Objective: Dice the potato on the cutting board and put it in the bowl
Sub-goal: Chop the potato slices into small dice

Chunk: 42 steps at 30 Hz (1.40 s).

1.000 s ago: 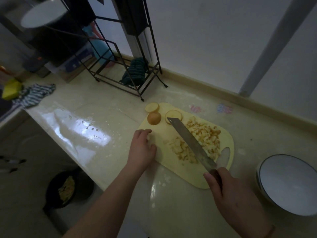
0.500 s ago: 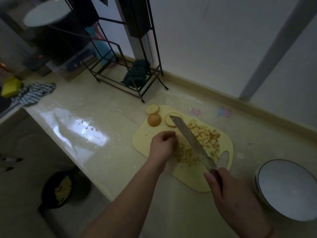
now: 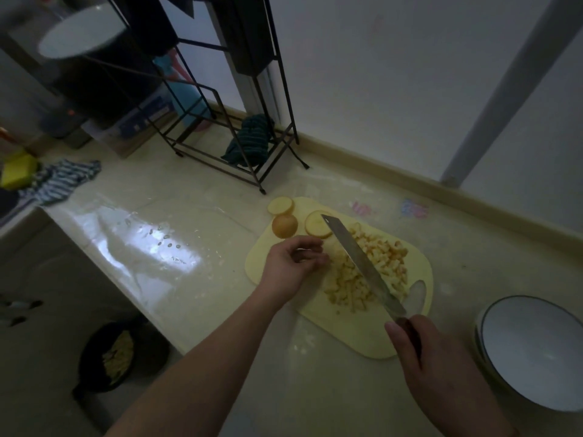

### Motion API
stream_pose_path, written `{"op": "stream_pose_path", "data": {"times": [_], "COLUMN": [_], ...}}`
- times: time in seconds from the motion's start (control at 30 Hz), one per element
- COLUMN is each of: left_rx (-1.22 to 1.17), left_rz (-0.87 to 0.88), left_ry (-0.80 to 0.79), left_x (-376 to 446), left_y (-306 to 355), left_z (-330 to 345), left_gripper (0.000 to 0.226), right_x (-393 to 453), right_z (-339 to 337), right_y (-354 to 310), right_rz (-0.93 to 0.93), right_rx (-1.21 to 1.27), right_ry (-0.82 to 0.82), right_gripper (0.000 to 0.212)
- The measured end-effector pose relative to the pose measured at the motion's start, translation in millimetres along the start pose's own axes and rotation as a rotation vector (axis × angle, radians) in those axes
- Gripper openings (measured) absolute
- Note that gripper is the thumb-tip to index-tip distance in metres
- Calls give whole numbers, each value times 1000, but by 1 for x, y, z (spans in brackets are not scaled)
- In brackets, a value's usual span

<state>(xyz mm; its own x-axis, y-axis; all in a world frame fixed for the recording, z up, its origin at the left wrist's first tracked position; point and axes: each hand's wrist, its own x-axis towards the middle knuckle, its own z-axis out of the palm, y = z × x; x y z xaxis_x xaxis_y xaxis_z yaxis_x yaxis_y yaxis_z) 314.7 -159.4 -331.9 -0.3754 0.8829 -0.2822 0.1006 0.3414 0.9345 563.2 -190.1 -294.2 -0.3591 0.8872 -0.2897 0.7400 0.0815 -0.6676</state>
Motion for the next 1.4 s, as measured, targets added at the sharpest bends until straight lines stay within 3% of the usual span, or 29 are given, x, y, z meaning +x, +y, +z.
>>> {"op": "stream_pose_path", "data": {"times": [0.07, 0.1, 0.2, 0.23, 0.3, 0.37, 0.67, 0.8, 0.87, 0.93, 0.97, 1.03, 1.07, 1.13, 1.2, 1.23, 1.3, 1.4], "left_rx": [-30, 19, 463, 638, 852, 922, 611, 359, 232, 69, 12, 78, 188, 375, 533, 599, 691, 812], "left_rz": [12, 57, 235, 256, 216, 228, 338, 151, 81, 56, 97, 351, 532, 830, 881, 865, 826, 774], "left_ry": [-38, 17, 335, 371, 320, 249, 190, 225, 292, 468, 567, 652, 580, 207, -201, -327, -453, -520], "left_x": [1, 2, 13, 15, 16, 13, -6, -8, -10, -16, -21, -32, -39, -47, -49, -48, -43, -34], "left_y": [0, -1, -18, -27, -39, -45, -28, -24, -23, -17, -13, 0, 7, 19, 26, 26, 26, 18], "left_z": [10, 8, -25, -39, -54, -54, 15, 34, 28, 14, 6, -9, -14, -16, -10, -6, 1, 4], "left_gripper": [36, 38, 36, 36, 35, 26, 19, 21, 26, 35, 36, 30, 24, 12, 16, 20, 28, 47], "right_x": [1, 2, 2, 3, 4, 6, 5, 2, 1, 0, 0, 1, 3, 7, 11, 11, 11, 9], "right_z": [0, 0, -1, -2, -1, 1, 3, 0, -1, -2, -2, -2, -1, 2, 6, 8, 13, 20], "right_y": [-1, -1, 1, 2, 3, 4, 3, 4, 5, 6, 6, 5, 4, 4, -2, -6, -12, -27], "right_rz": [11, 13, 7, 6, 2, 0, -10, -31, -72, -134, -176, -252, -278, -316, -329, -317, -312, -289], "right_rx": [16, 22, 17, 14, 15, 12, -7, -37, -102, -215, -270, -390, -434, -515, -630, -670, -732, -784], "right_ry": [-10, -10, -3, -2, -3, -6, -6, 33, 47, 68, 88, 101, 93, 55, 52, 76, 139, 143], "right_gripper": [38, 37, 36, 36, 38, 38, 45, 45, 47, 52, 56, 65, 69, 66, 54, 50, 49, 51]}}
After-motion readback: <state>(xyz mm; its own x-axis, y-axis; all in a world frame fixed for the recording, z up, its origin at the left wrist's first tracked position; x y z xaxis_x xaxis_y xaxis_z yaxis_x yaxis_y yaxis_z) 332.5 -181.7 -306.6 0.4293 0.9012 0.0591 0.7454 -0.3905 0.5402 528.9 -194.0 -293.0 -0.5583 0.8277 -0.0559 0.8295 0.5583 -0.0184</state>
